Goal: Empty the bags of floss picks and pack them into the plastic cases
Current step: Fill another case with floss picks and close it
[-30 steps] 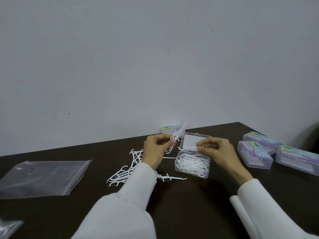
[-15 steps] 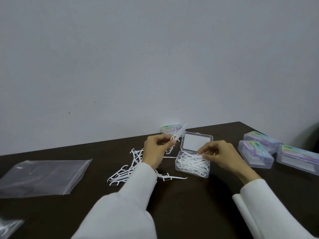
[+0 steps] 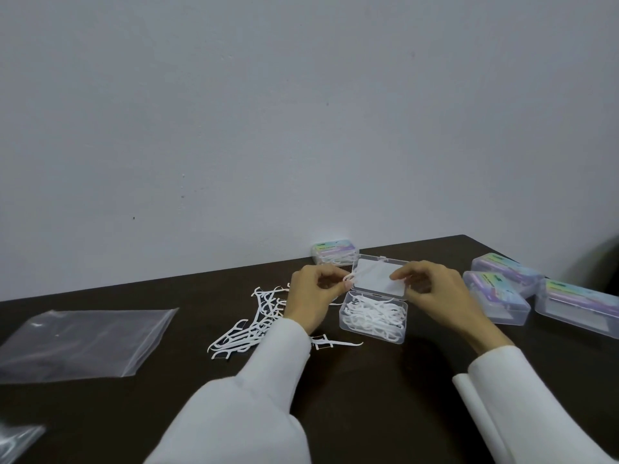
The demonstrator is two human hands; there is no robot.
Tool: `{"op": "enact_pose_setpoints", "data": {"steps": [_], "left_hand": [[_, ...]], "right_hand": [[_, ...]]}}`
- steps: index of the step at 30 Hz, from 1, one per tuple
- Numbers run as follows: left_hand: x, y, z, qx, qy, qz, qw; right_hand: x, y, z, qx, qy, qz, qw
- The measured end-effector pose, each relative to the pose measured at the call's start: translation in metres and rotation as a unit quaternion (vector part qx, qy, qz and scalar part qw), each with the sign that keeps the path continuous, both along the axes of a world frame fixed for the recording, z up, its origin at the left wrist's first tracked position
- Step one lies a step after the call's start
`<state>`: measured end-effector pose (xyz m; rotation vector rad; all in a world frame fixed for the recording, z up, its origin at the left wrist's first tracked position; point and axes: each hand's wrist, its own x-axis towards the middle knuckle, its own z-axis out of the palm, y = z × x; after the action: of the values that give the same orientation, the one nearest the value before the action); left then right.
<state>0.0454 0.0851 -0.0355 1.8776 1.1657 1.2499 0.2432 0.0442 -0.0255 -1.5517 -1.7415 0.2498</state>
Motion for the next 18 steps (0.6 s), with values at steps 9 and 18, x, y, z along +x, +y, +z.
{"op": "enact_pose_setpoints", "data": {"steps": [9, 18], "left_hand": [[0.019, -0.018, -0.002, 0.148, 0.304, 0.019, 0.941], [0.016, -0.007, -0.004, -0.058, 0.076, -0.056, 0.994]], "right_hand": [[0.005, 0.001, -0.003, -0.029, 0.008, -0.043, 0.999], [0.0, -0.004, 0.0, -0.085, 0.001, 0.012, 0.996]]}}
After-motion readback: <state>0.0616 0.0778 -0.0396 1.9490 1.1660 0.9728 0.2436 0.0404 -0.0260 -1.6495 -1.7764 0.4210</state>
